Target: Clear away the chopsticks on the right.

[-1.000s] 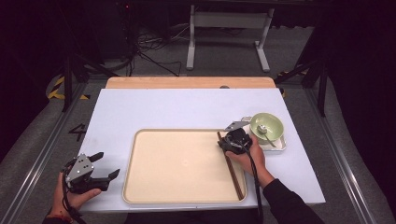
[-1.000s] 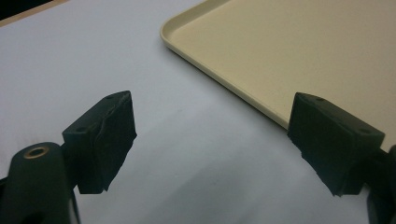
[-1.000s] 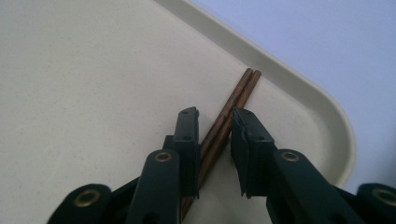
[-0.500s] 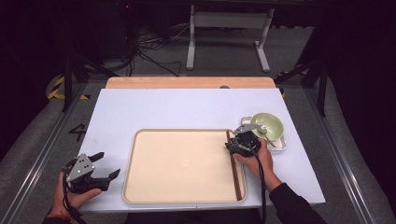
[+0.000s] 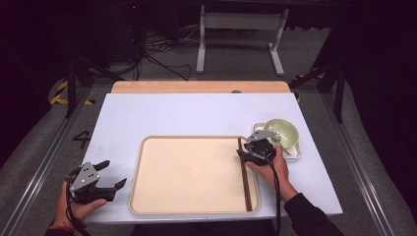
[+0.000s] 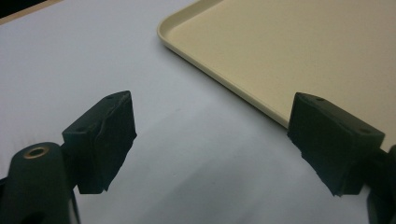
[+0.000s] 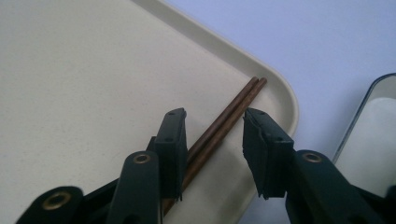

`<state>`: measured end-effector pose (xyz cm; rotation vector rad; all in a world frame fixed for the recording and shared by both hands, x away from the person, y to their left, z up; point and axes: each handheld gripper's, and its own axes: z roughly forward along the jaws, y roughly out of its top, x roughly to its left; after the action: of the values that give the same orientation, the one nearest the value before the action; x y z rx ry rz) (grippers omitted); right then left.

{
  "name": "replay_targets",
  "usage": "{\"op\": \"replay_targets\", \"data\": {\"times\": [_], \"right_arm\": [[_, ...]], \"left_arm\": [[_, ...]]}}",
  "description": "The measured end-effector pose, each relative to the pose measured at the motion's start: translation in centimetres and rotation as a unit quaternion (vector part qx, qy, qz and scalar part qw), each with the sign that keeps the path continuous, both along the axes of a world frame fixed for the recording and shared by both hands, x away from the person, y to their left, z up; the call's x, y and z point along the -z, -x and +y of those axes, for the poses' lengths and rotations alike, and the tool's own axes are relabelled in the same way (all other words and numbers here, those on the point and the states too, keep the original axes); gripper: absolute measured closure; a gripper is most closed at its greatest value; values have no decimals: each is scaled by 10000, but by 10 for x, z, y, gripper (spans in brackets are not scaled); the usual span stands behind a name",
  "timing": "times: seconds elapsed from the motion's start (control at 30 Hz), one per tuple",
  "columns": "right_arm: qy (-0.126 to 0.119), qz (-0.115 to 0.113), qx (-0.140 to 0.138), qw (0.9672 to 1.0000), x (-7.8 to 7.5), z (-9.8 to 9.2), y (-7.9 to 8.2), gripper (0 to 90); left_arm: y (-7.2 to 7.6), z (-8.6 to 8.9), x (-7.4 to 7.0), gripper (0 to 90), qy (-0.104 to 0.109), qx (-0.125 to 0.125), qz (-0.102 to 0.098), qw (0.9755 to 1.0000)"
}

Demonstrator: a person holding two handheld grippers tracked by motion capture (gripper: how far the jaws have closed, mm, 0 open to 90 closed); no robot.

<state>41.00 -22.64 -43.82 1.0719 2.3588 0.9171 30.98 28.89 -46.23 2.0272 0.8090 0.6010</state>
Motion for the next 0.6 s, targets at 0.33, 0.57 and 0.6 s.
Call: {"op": "replay_targets", "data": {"times": [0.33, 0.57, 0.6], "right_arm": [[-66, -202, -127, 9997, -8, 2, 8, 604], [-188, -247, -379, 9988, -18, 1, 17, 602], [-209, -259, -409, 9986, -21, 0, 20, 599]], "left_arm": [[0, 0, 0, 160, 9, 27, 7, 10000], [0, 0, 0, 161, 25, 14, 9, 10000], [0, 0, 0, 161, 21, 24, 10, 10000]]}}
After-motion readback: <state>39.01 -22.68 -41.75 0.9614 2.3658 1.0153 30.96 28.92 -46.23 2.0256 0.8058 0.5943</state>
